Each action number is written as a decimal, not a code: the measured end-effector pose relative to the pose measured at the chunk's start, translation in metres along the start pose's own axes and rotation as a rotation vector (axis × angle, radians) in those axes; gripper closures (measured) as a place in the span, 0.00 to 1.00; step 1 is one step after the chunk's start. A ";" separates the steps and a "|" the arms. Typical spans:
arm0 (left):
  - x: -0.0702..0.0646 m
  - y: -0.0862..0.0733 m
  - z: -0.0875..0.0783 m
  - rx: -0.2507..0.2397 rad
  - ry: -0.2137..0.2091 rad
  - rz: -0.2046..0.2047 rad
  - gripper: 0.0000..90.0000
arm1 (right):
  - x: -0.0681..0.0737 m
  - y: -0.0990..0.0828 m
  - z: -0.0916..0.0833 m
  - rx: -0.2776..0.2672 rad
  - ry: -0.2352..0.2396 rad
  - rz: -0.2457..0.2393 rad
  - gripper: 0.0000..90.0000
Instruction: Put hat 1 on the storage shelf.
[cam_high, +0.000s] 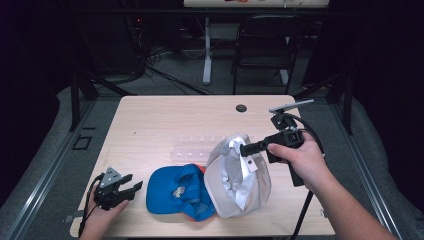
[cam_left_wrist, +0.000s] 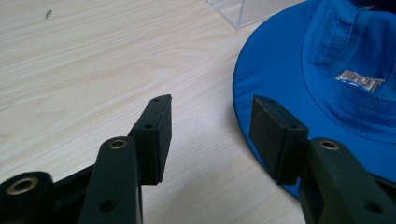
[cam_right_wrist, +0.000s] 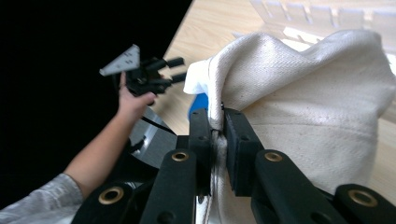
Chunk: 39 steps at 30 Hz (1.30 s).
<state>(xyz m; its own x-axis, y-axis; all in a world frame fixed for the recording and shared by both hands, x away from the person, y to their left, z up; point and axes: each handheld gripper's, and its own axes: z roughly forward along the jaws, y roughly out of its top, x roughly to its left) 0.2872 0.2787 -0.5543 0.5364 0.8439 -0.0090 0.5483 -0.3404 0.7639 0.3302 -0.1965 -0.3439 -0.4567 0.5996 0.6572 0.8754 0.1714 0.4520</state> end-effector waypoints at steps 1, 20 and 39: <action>0.000 0.000 0.000 0.000 -0.001 -0.001 0.55 | 0.002 0.001 -0.001 -0.009 0.010 -0.001 0.92; -0.004 0.001 0.000 -0.022 -0.003 0.007 0.55 | 0.019 0.042 -0.007 -0.138 0.086 0.023 0.92; -0.037 0.047 -0.016 -0.157 -0.044 0.114 0.50 | 0.047 0.096 0.036 -0.156 0.124 0.019 0.92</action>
<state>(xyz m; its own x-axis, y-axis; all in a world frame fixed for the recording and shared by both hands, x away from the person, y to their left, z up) 0.2835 0.2381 -0.5078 0.6185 0.7836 0.0578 0.3773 -0.3608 0.8529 0.3982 -0.1236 -0.2916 -0.4648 0.4990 0.7314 0.8534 0.0322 0.5203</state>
